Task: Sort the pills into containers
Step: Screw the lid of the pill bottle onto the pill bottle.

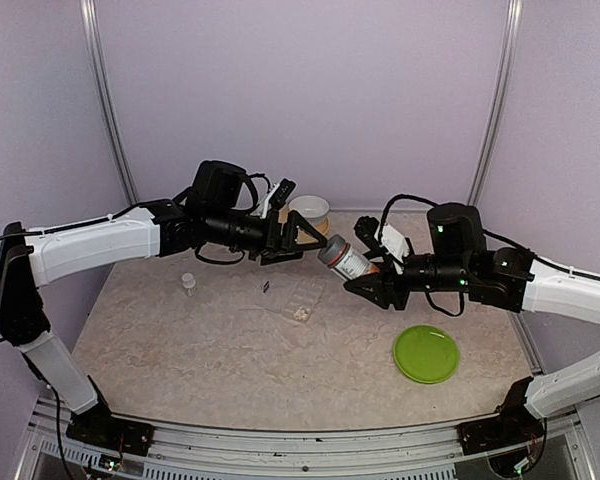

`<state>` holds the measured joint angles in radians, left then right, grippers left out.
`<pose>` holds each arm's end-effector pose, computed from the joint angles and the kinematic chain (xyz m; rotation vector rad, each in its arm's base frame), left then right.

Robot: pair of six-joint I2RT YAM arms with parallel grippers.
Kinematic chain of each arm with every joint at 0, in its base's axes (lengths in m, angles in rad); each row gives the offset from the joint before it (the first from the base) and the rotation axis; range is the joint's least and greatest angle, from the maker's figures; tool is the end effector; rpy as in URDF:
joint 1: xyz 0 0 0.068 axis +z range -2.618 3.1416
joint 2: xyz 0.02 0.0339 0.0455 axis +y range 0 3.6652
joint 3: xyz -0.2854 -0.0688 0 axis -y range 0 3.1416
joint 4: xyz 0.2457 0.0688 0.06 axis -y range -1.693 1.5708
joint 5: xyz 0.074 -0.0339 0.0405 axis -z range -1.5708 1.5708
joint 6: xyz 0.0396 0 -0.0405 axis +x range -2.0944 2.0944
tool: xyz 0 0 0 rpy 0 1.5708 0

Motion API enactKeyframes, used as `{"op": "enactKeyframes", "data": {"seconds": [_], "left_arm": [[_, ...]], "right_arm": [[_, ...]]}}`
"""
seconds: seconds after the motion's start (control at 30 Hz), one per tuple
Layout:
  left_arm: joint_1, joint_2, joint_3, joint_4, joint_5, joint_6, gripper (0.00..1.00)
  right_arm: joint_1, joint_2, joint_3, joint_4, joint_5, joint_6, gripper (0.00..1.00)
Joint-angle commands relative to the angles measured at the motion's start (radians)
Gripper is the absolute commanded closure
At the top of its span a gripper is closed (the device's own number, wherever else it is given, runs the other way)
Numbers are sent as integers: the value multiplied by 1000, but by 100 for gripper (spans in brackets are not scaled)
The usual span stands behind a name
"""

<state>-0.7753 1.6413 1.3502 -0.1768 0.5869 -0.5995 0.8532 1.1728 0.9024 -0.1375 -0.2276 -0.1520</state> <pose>0.2619 -0.2874 0.3369 0.6118 2.1965 -1.3985 0.1679 0.2059 0.3241 -1.1091 1.7019 0.6747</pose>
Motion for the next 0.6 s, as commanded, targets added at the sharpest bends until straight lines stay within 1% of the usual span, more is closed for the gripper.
{"op": "enactKeyframes", "data": {"seconds": [0.0, 0.3, 0.57], "left_arm": [[-6, 26, 61, -5, 17, -79, 4], [-28, 48, 103, 4, 42, -97, 9], [-45, 81, 125, -3, 52, -112, 9]], "right_arm": [[34, 10, 42, -6, 121, -54, 83], [37, 21, 27, 9, 158, -56, 83], [39, 30, 27, 11, 169, -65, 83]]}}
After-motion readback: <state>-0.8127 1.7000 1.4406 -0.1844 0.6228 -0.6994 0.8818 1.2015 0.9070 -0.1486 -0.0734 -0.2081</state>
